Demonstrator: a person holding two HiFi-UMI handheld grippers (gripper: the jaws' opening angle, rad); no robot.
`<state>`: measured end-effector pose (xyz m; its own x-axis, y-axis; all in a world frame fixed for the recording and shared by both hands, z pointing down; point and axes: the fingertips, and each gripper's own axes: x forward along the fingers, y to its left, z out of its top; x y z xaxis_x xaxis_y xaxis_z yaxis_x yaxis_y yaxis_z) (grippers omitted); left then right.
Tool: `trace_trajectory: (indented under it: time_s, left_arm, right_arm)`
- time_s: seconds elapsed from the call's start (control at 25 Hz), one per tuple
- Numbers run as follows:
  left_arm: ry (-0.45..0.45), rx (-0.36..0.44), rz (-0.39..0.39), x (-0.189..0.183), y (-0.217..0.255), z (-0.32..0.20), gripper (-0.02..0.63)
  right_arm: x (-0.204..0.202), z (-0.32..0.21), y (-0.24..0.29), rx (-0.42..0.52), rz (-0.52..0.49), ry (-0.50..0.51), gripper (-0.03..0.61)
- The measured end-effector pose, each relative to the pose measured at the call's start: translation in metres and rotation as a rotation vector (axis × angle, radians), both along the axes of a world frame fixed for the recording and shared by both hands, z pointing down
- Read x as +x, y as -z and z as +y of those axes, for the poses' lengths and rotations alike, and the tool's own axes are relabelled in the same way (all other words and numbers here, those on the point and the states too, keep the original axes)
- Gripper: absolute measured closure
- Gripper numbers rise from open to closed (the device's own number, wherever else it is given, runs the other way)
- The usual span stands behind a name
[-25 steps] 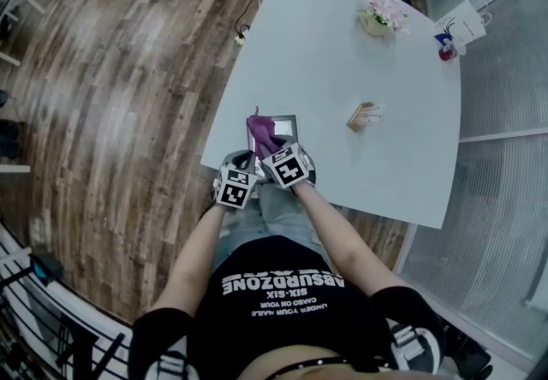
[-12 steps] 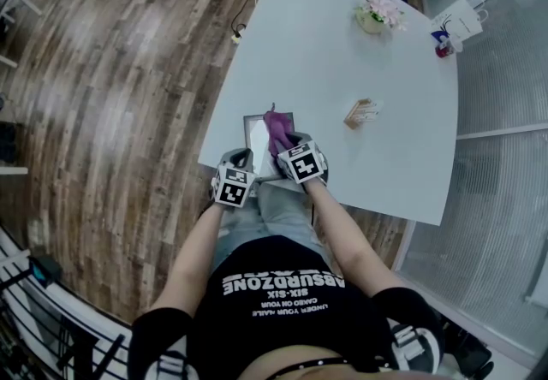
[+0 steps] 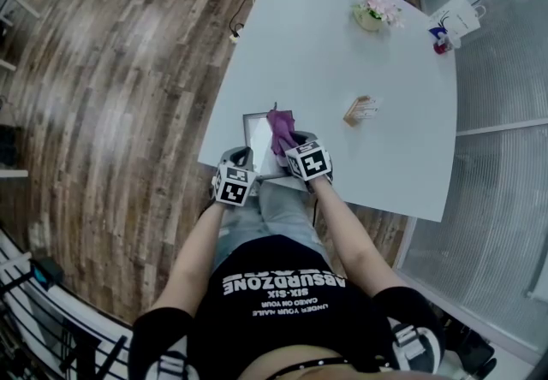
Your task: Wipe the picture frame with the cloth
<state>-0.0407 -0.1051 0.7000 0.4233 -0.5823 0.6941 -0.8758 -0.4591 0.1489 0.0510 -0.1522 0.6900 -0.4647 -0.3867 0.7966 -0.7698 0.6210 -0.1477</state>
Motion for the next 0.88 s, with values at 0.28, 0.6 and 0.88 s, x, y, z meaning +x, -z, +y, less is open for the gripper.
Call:
trace_trajectory:
  time_s: [0.28,0.6,0.88]
  left_arm:
    - [0.0,0.004,0.002,-0.001,0.0,0.001,0.599]
    - [0.005,0.002,0.013,-0.001,0.0,0.0,0.599]
    - [0.007,-0.024,0.045,-0.001,0.001,-0.002,0.598]
  right_arm:
    - [0.004,0.026,0.0,-0.016,-0.002,0.041,0.468]
    - [0.008,0.042,-0.002,-0.024,-0.019,0.044,0.468]
    - [0.003,0.041,-0.005,-0.077,-0.006,0.06,0.469]
